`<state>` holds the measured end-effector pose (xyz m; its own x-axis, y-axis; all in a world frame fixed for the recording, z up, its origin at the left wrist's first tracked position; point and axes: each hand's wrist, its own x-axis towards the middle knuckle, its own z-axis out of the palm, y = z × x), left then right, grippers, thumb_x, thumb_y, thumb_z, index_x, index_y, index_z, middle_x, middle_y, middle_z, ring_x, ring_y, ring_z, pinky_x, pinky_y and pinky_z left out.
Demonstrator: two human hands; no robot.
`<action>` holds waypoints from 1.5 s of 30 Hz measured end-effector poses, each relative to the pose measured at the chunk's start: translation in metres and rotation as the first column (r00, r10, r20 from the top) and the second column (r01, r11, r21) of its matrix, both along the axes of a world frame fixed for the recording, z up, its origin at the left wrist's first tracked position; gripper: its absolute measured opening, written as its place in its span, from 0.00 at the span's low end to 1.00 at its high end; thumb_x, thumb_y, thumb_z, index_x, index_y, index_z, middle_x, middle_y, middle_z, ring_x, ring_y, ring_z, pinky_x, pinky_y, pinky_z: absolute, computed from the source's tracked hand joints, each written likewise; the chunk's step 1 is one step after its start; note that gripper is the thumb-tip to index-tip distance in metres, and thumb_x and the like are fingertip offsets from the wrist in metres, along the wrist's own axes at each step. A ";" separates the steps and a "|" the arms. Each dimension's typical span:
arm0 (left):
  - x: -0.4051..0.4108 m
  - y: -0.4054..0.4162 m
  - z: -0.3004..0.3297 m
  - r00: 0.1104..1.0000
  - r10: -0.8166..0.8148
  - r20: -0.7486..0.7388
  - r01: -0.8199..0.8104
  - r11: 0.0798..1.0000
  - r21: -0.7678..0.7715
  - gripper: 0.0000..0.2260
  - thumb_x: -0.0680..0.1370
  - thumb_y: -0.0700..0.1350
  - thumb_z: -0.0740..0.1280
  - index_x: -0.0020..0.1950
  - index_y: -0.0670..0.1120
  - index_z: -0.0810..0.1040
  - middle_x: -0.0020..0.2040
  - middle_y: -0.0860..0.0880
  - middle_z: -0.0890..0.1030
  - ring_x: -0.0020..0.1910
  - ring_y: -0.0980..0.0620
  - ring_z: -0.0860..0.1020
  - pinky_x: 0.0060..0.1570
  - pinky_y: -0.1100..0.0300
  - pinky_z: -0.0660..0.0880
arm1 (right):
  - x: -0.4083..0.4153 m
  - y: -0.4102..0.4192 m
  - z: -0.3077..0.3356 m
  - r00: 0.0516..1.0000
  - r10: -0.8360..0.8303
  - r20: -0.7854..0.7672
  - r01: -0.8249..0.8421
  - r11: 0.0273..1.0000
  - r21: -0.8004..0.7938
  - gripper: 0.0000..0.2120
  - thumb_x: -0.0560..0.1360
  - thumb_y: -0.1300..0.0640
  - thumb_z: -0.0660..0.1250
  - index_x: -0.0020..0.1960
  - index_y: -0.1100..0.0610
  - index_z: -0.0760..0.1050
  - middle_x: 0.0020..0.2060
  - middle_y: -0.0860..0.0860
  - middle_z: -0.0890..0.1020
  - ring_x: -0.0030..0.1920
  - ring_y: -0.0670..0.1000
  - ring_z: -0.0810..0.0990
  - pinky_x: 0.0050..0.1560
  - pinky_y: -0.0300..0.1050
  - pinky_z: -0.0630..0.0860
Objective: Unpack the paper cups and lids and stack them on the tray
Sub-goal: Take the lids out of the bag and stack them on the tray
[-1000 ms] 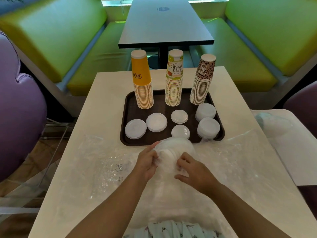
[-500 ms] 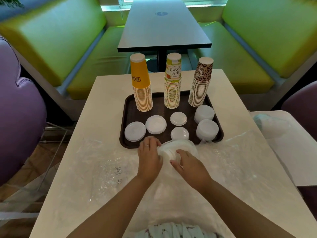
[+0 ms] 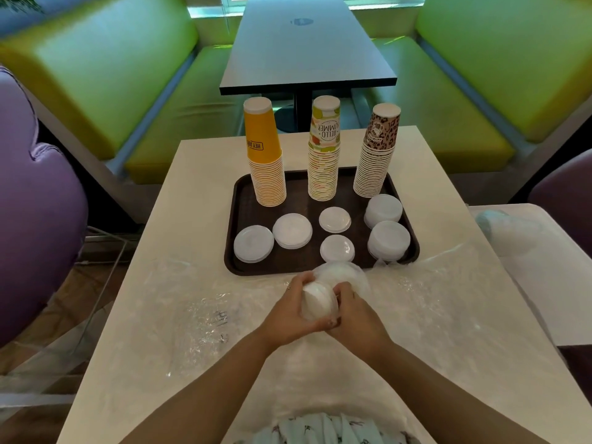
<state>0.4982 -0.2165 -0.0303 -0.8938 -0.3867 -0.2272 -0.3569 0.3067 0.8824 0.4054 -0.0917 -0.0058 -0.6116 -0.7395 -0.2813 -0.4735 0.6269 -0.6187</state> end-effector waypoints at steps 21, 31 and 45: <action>-0.010 -0.005 0.002 0.992 -0.106 0.065 0.123 0.916 -0.382 0.38 0.65 0.50 0.78 0.70 0.55 0.63 0.67 0.52 0.65 0.63 0.53 0.67 0.58 0.64 0.67 | -0.012 -0.001 0.018 0.652 -0.326 0.685 0.462 0.887 -0.018 0.16 0.82 0.47 0.54 0.66 0.51 0.66 0.48 0.54 0.82 0.42 0.54 0.84 0.41 0.46 0.78; -0.004 -0.021 0.028 0.982 0.145 -0.124 -0.132 0.985 0.107 0.29 0.63 0.48 0.79 0.59 0.57 0.71 0.55 0.55 0.77 0.57 0.54 0.76 0.60 0.53 0.75 | -0.012 -0.001 0.031 0.566 -0.314 0.762 0.441 0.896 0.042 0.18 0.81 0.45 0.56 0.58 0.58 0.73 0.44 0.54 0.83 0.41 0.53 0.83 0.37 0.43 0.78; -0.006 -0.008 0.028 0.997 0.059 -0.048 -0.053 0.992 0.112 0.30 0.68 0.43 0.77 0.64 0.56 0.67 0.57 0.54 0.75 0.56 0.53 0.75 0.56 0.55 0.78 | -0.001 -0.012 0.026 0.567 -0.264 0.780 0.485 0.873 -0.057 0.17 0.79 0.46 0.59 0.63 0.54 0.70 0.57 0.54 0.77 0.55 0.54 0.79 0.49 0.50 0.80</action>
<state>0.4926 -0.2240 -0.0022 -0.8828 -0.4117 -0.2260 -0.3244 0.1867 0.9273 0.4043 -0.1034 0.0197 -0.5177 -0.5998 -0.6102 0.4475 0.4180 -0.7906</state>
